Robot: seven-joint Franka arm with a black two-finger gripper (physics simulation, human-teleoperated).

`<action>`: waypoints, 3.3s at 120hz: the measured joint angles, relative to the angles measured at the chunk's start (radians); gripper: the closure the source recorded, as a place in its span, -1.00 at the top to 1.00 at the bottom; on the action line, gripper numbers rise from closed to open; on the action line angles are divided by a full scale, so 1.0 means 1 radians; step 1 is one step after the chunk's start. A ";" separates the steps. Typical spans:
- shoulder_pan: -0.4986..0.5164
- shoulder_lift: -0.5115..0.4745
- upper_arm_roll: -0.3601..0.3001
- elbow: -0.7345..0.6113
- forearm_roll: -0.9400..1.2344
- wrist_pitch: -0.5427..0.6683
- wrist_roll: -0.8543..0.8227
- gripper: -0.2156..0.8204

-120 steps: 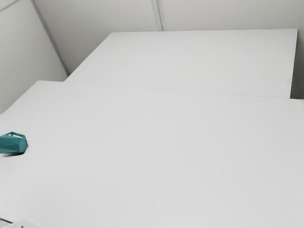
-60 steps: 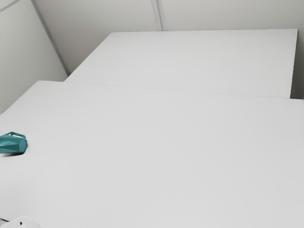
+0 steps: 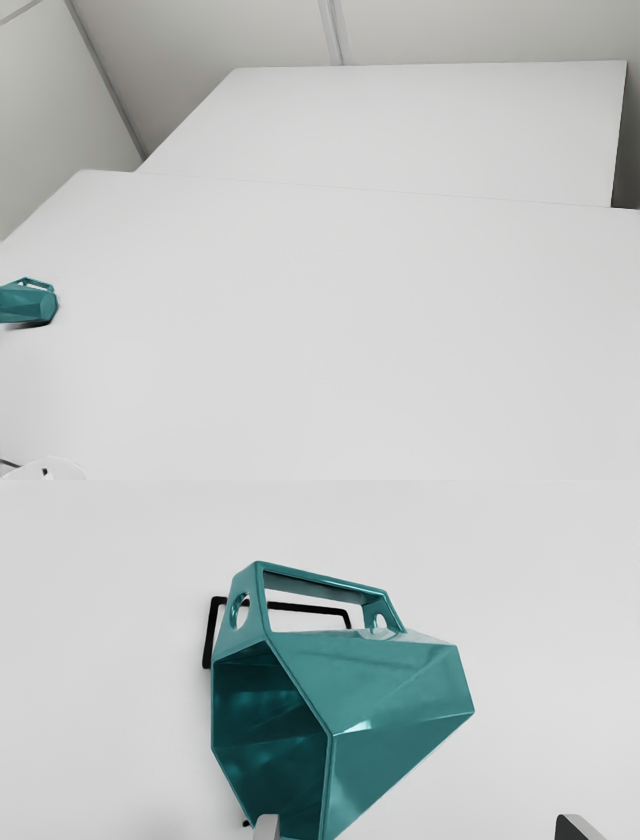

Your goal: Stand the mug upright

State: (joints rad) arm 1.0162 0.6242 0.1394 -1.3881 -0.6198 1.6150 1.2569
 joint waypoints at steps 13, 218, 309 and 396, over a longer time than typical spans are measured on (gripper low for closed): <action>-0.003 0.014 -0.001 0.005 -0.028 0.005 0.028 0.58; -0.540 -0.402 -0.065 -0.397 0.242 0.340 -0.135 -0.93; -0.806 -0.751 -0.256 -0.897 0.646 0.757 -1.121 -0.93; -0.812 -0.663 -0.303 -0.914 0.689 0.794 -1.629 -0.39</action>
State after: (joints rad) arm 0.2043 -0.0385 -0.1635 -2.3023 0.0695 2.4090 -0.3725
